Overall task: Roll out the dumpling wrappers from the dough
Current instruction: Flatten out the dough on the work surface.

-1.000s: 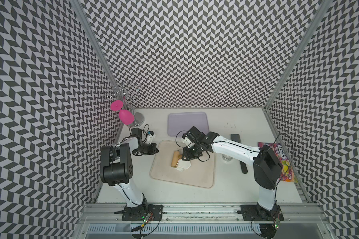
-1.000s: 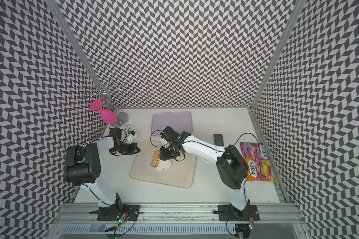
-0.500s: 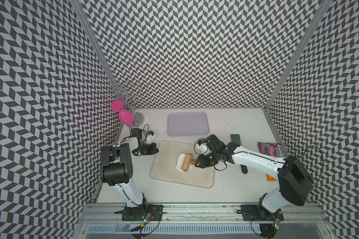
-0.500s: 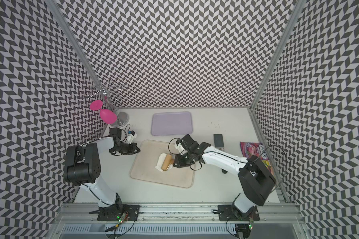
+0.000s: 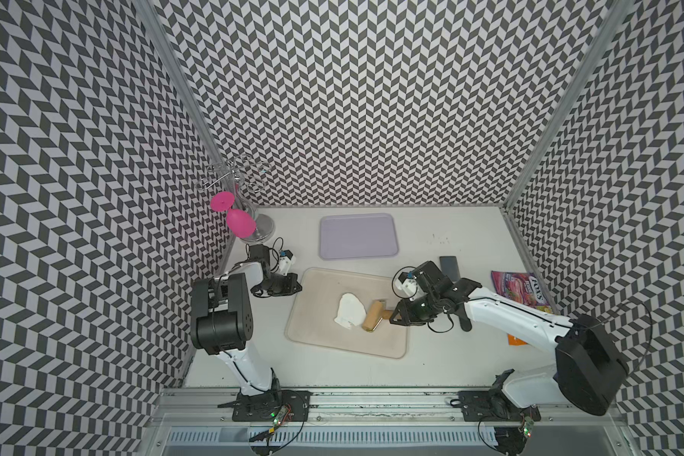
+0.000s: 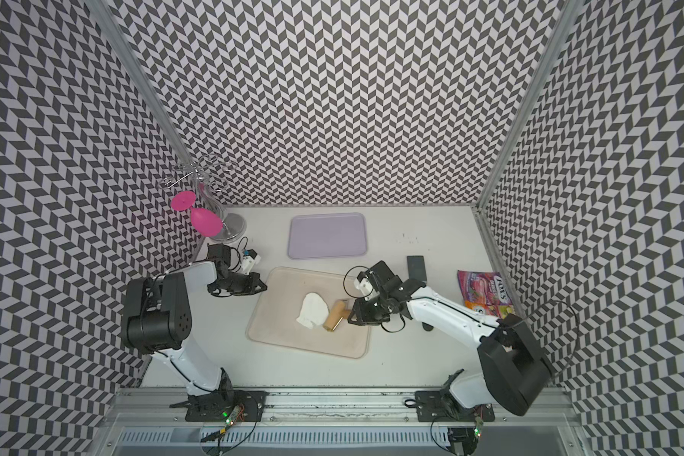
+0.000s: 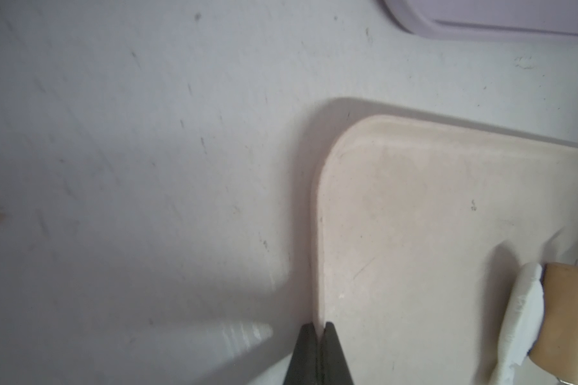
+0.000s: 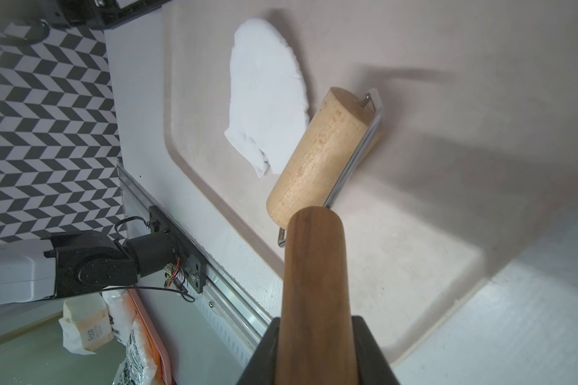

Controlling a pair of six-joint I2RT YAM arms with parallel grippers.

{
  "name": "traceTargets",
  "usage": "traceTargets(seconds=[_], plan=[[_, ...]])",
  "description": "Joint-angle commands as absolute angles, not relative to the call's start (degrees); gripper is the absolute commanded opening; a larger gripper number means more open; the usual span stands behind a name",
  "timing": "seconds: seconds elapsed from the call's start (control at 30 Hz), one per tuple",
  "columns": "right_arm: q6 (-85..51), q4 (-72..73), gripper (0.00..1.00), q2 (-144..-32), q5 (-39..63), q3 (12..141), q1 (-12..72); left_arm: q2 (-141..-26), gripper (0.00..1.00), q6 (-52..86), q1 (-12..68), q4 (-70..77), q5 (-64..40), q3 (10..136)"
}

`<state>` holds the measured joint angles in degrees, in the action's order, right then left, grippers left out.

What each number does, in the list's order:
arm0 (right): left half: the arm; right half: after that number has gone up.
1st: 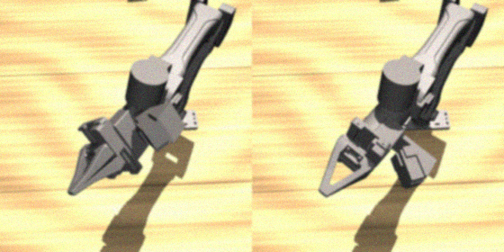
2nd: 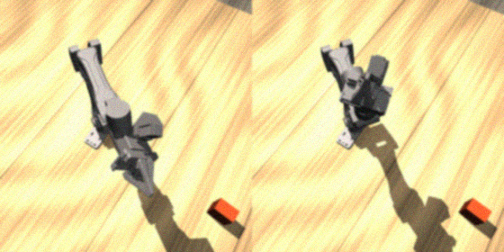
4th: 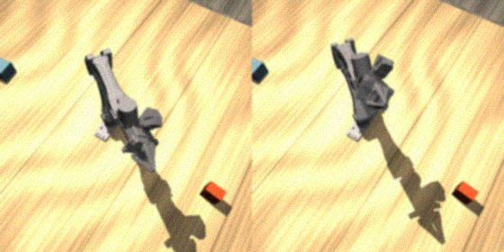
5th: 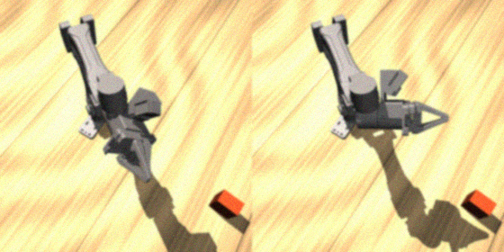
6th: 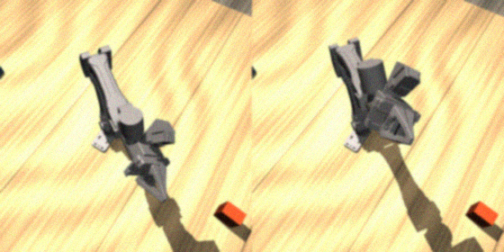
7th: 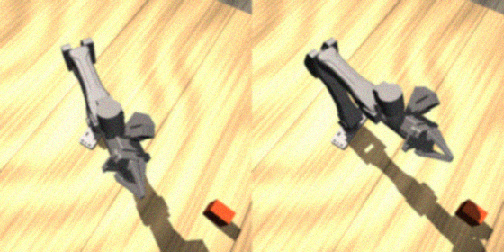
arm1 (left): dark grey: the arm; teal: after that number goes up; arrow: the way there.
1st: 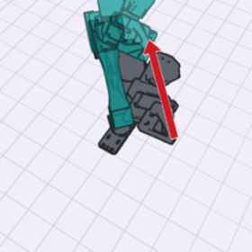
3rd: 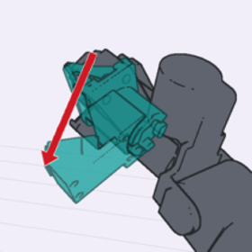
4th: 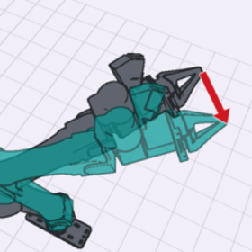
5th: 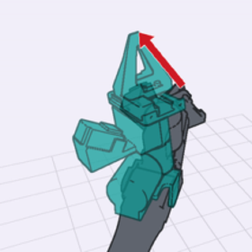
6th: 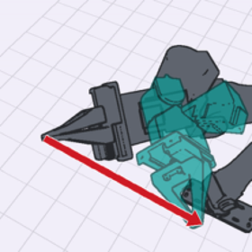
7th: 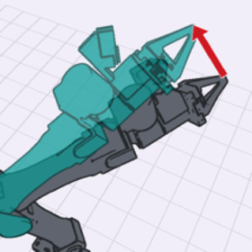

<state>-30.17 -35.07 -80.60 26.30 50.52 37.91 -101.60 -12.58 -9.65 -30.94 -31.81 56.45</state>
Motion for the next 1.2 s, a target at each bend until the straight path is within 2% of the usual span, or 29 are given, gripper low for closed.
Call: traceTargets(seconds=[0.0, 0.13, 0.3, 0.47, 0.6, 0.87, 1.17], plan=[[-31.6, -52.7, 0.0, -81.5, 12.9, 48.4, 35.9, -100.6, 0.0, -13.7, -10.6, -32.2, -32.8, 56.1], [-30.5, -54.7, 0.0, -79.8, 12.8, 53.2, 35.5, -100.5, 0.0, -13.8, -10.7, -32.3, -33.0, 56.1], [-26.6, -53.5, 0.0, -77.5, 18.1, 64.6, 37.0, -100.5, 0.0, -13.8, -10.7, -32.4, -33.1, 56.1], [-25.6, -51.6, 0.0, -81.5, 19.8, 76.2, 42.8, -100.5, 0.0, -13.9, -10.7, -32.4, -33.3, 56.0], [-27.4, -48.0, 0.0, -86.9, 18.8, 80.6, 46.3, -100.9, 0.0, -13.9, -10.6, -32.4, -33.3, 56.1], [-28.1, -44.0, 0.0, -97.7, 15.9, 84.3, 51.1, -100.9, 0.0, -14.0, -10.6, -32.5, -33.3, 56.0], [-29.8, -42.7, 0.0, -100.2, 14.5, 71.9, 50.5, -101.0, 0.0, -13.9, -10.7, -32.3, -32.9, 56.0]])
